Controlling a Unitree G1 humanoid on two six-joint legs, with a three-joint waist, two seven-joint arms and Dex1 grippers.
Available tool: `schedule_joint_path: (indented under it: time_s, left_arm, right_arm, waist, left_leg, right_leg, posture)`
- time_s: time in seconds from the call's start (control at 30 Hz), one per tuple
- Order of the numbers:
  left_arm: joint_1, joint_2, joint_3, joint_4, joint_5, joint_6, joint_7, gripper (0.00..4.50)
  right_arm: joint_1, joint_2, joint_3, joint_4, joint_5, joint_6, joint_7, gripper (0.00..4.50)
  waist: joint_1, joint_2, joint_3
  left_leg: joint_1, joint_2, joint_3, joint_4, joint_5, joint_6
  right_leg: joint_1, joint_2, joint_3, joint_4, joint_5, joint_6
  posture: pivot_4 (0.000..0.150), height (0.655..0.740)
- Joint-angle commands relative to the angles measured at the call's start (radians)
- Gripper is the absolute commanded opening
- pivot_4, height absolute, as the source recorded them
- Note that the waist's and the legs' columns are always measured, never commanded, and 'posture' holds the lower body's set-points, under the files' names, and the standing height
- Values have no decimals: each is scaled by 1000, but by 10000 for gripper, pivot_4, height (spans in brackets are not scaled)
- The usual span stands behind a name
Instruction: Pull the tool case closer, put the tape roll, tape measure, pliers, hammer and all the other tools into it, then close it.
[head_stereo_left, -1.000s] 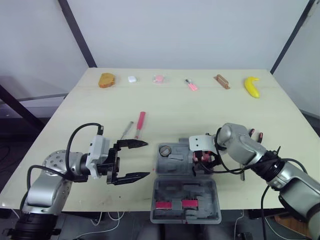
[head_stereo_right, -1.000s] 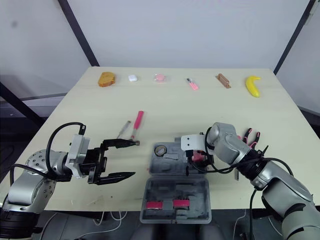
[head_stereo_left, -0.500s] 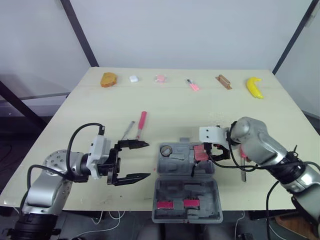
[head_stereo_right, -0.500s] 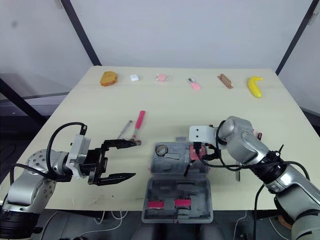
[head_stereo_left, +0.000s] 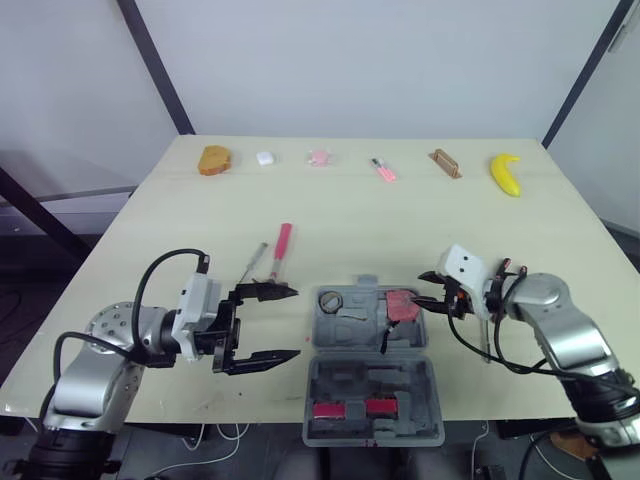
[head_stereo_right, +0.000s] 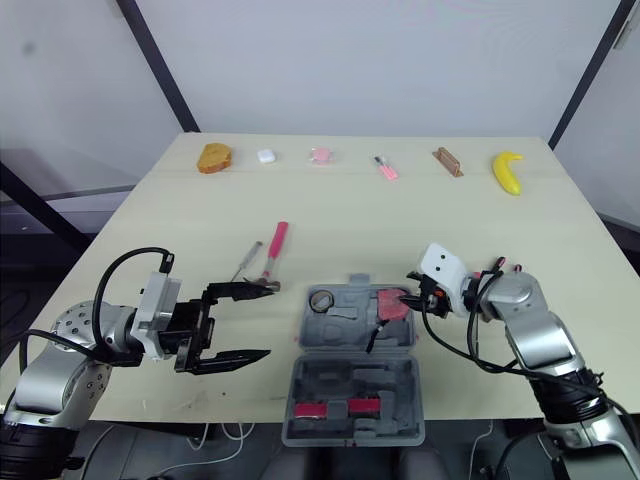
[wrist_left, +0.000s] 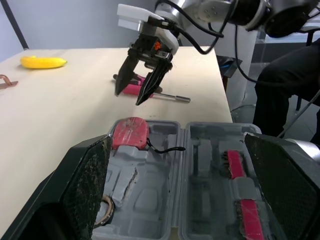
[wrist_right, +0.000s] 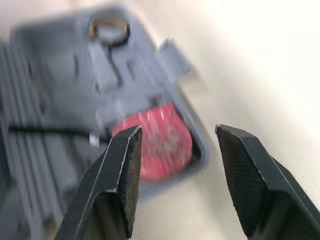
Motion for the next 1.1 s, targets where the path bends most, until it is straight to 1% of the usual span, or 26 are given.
schedule_joint_path:
  time_s: [0.03,0.17,0.2,0.4,0.53,0.6,0.73,0.97,1.1]
  left_arm:
    - [-9,1,11,6,-2,-19,-11,45000]
    - [-12,1,12,13,-1,-22,-16,45000]
    - [-12,1,14,15,0,-22,-16,45000]
    - [-19,-8,27,14,-12,-13,2,45000]
    - [-34,-29,43,12,-37,9,41,45000]
    - [-35,-32,46,11,-39,13,46,45000]
    - [-33,-33,50,8,-41,16,55,45000]
    - [-27,-32,57,6,-37,17,54,45000]
    - [-19,-32,57,7,-31,13,53,45000]
  right_arm:
    - [20,42,-55,39,56,-118,-43,23404]
    - [39,67,-63,98,83,-216,-54,23404]
    - [41,73,-61,111,87,-231,-60,17878]
    - [58,111,-55,189,113,-345,-69,17878]
    - [62,143,-45,321,111,-468,-55,17878]
    - [59,163,-48,382,135,-534,-22,17878]
    - [47,180,-47,487,132,-588,-2,17878]
    - [29,191,-16,632,86,-638,7,17878]
    - [11,189,26,788,10,-579,-40,17878]
  waist:
    - [1,0,0]
    - [2,0,0]
    - [3,0,0]
    - [2,0,0]
    - [2,0,0]
    - [1,0,0]
    - [1,0,0]
    - [0,0,0]
    - [0,-1,-2]
  left_leg:
    - [0,0,0,0,0,0]
    - [0,0,0,0,0,0]
    - [0,0,0,0,0,0]
    - [0,0,0,0,0,0]
    - [0,0,0,0,0,0]
    - [0,0,0,0,0,0]
    - [1,0,1,0,0,0]
    - [2,0,1,0,0,0]
    - [3,0,1,0,0,0]
  right_leg:
    - [0,0,0,0,0,0]
    - [0,0,0,0,0,0]
    - [0,0,0,0,0,0]
    - [0,0,0,0,0,0]
    - [0,0,0,0,0,0]
    - [0,0,0,0,0,0]
    - [0,0,1,0,0,0]
    - [1,0,1,1,0,0]
    - [2,0,1,1,0,0]
  posture:
    - [1500,7400]
    - [1500,7400]
    - [1500,7400]
    - [1500,7400]
    - [1500,7400]
    - [1500,7400]
    - [1500,7400]
    - [1500,7400]
    - [1500,7400]
